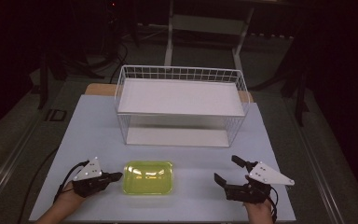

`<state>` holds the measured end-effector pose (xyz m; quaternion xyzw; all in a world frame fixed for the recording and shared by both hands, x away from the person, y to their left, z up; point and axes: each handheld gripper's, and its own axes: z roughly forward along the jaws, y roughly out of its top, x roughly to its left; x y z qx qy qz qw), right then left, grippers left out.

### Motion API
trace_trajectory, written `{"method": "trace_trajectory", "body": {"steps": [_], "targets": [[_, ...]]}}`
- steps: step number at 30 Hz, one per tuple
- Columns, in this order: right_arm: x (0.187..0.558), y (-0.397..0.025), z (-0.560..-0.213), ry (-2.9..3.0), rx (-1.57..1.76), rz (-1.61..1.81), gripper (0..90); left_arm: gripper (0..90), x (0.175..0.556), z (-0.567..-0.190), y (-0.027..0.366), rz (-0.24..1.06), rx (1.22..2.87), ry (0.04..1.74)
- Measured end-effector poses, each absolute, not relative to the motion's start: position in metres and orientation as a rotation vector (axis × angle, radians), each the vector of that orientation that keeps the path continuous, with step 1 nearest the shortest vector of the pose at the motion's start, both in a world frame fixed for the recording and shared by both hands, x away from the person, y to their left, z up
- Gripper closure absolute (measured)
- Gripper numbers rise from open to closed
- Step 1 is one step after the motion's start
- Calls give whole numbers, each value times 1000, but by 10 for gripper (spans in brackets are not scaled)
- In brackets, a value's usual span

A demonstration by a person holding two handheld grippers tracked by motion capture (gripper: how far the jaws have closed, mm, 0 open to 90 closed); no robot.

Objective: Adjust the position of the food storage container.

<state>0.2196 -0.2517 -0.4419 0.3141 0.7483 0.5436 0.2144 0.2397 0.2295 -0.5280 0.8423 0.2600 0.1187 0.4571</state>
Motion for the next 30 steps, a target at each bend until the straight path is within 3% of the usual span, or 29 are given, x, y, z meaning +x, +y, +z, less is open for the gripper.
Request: {"method": "trace_trajectory", "body": {"steps": [30], "targets": [[224, -252, -446, 2100, 870, 1493, 134, 900, 252, -529, 166, 182, 2076, 522]]}}
